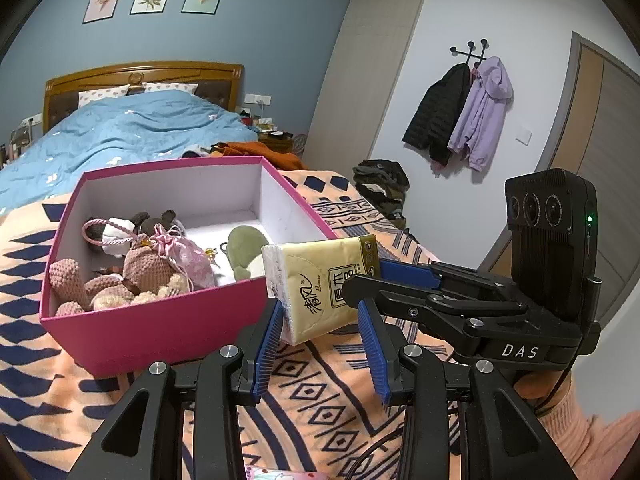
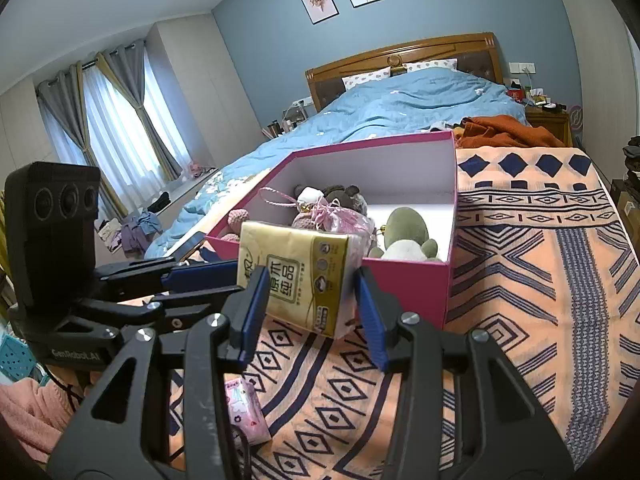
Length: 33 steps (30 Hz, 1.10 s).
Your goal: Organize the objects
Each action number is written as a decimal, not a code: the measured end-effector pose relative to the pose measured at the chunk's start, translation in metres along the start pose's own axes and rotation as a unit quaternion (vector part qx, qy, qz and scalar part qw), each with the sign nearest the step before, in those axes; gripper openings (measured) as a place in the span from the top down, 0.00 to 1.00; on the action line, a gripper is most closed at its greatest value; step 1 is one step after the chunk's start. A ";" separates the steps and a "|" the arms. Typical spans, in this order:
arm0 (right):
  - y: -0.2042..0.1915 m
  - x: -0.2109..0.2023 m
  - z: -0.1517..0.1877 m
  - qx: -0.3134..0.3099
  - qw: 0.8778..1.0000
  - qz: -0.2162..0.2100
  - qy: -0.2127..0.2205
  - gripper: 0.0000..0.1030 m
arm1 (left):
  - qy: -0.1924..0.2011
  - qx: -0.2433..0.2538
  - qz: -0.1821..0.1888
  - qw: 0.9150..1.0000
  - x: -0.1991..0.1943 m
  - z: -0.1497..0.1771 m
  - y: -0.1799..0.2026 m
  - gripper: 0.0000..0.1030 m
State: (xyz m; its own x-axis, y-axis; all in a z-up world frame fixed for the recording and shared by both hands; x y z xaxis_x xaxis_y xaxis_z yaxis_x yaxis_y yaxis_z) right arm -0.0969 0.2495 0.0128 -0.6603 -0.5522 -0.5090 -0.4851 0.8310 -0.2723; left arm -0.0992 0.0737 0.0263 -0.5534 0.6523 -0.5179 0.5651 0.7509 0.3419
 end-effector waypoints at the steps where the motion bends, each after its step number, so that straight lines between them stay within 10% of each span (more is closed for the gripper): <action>1: 0.001 0.001 -0.001 0.000 1.000 0.000 0.000 0.54 | 0.001 0.000 0.001 1.000 0.000 -0.001 0.000 0.62; 33: 0.011 0.022 -0.027 0.015 1.000 -0.009 0.003 0.54 | 0.016 -0.001 -0.006 1.000 0.012 -0.029 -0.023 0.62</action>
State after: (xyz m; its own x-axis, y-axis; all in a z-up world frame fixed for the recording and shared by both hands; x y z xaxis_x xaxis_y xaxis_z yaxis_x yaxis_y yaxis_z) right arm -0.1319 0.2452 0.0205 -0.6551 -0.5671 -0.4992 -0.4789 0.8227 -0.3062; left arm -0.1365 0.0675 0.0344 -0.5794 0.6455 -0.4976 0.5564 0.7594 0.3373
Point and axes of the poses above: each gripper's, at about its wrist camera, not at the fingertips, and x roughly the way its jaws point, y to its right, z to its underside, the point moved 1 cm from there along x, roughly the way its jaws point, and after that the axes turned 7 degrees about z, right-handed, at the moved point
